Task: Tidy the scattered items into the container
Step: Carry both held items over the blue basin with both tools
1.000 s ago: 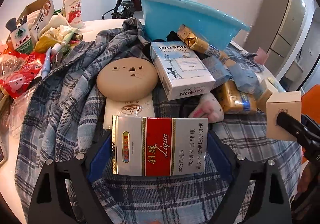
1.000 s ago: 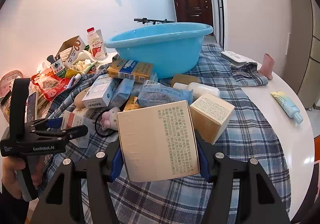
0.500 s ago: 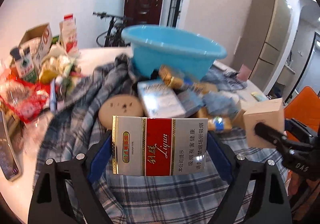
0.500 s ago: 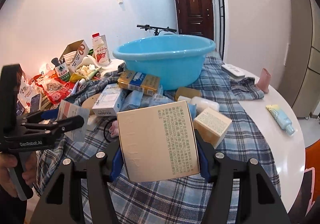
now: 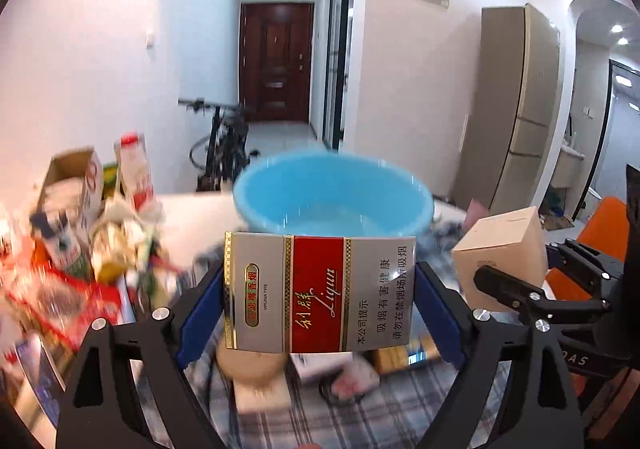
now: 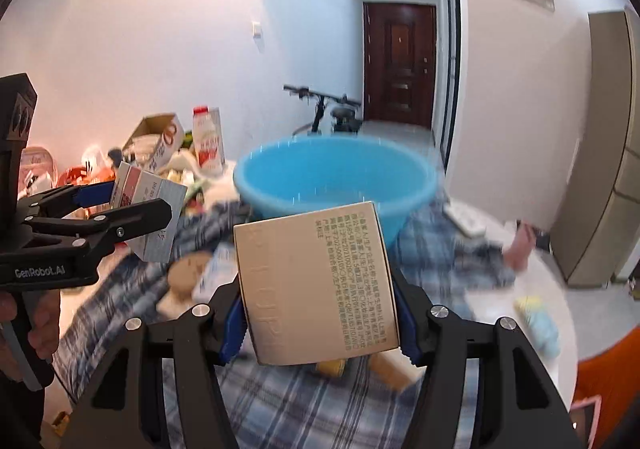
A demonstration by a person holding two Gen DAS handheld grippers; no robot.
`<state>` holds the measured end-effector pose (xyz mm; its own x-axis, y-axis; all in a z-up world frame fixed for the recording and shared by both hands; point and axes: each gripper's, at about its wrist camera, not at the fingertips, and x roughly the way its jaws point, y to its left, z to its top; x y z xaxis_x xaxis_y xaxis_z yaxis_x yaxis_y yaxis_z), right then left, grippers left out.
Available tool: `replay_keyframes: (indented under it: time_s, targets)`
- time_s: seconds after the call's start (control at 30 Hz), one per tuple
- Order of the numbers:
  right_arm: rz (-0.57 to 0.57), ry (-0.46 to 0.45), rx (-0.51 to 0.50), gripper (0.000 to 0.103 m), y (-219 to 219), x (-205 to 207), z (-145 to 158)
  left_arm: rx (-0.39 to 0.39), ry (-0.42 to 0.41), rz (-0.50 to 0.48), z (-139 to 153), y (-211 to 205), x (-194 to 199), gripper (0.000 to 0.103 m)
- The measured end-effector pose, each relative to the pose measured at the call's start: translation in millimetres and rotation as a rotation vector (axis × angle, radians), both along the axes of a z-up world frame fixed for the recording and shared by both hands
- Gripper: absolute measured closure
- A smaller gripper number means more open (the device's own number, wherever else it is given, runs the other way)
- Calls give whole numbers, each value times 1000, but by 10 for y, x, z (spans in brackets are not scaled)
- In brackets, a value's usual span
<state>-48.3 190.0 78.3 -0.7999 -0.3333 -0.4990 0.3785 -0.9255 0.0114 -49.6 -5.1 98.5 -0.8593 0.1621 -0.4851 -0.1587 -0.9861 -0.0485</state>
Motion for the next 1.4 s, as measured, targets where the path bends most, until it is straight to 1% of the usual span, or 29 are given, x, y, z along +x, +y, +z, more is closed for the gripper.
replay_keyframes:
  time_s: [0.1,0.27,0.33,0.43,0.53,0.67,0.8,0.87,0.93,1.0,1.03,1.1,1.27,1.4]
  targets:
    - [12,34,-14,40,-41,-170,205,-3,47,3,196,-16,-169,15]
    - [21,70,-32,40,-153,-581,511,23,75,10,421,-88,-586,15]
    - [18,79,-36,40,-198,-792,619,18,86,25,497,-103,-783,15]
    - [19,80,-43,40,-257,-1112,732,16,98,46,582,-139,-1042,15]
    - [16,57,-53,40,-310,-1480,772,14,90,63,588,-174,-1275,15]
    - [-2,50,-71,40,-350,-1783,732,26,65,89,451,-240,-1512,15]
    - [-5,11,-69,40,-358,-1923,544,49,24,72,230,-270,-1651,15]
    - [-6,-14,-58,40,-375,-1992,432,43,14,69,121,-250,-1696,15]
    - [-4,-37,-63,40,-373,-2035,297,12,-6,70,61,-200,-1771,15]
    - [-1,-57,-90,40,-346,-2065,180,-1,-1,72,57,-167,-1789,15]
    - [8,-87,-84,40,-377,-2124,130,6,-3,67,57,-163,-1789,15]
    - [-2,-69,-46,40,-413,-2115,120,13,-8,47,66,-147,-1788,15]
    - [18,-80,-40,40,-436,-2114,97,-23,-11,67,51,-136,-1806,15]
    - [27,-95,-57,40,-430,-2153,91,4,-24,63,21,-205,-1854,15]
